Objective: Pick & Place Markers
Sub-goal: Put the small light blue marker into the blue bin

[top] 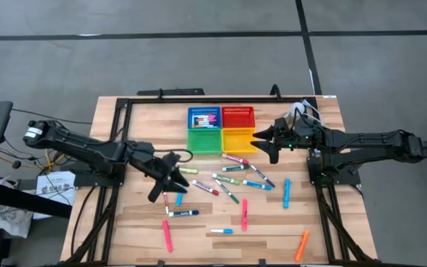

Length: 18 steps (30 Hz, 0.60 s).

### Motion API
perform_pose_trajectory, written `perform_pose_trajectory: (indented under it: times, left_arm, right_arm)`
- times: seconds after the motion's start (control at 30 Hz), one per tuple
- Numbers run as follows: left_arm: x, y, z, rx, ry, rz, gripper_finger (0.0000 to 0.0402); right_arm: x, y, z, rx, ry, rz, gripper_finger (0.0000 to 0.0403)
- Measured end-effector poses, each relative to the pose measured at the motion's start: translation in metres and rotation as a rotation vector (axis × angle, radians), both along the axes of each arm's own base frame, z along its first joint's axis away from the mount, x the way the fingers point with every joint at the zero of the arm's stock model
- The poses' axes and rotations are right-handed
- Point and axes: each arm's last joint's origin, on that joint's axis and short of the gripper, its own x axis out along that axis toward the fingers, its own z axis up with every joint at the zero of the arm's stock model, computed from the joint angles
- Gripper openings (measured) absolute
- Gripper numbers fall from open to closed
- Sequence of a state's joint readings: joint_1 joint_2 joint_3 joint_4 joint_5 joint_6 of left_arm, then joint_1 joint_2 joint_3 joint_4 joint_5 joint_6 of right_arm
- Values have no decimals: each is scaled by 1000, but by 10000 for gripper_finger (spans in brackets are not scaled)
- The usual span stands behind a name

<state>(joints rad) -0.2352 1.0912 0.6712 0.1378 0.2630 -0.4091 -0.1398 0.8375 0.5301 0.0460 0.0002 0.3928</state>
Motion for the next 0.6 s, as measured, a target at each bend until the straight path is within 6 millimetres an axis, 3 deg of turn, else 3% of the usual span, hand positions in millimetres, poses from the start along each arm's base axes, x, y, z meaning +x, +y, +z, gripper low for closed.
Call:
perform_pose_trajectory:
  times: [0.23,0.47,0.6]
  left_arm:
    - [8,-7,-5,-30,4,-2,118]
    - [15,-12,7,-187,-84,148,118]
    - [36,-28,3,-161,-46,169,118]
  right_arm:
    - [0,1,0,24,-3,-2,189]
    - [0,1,0,-14,2,9,188]
    - [0,1,0,-32,9,14,188]
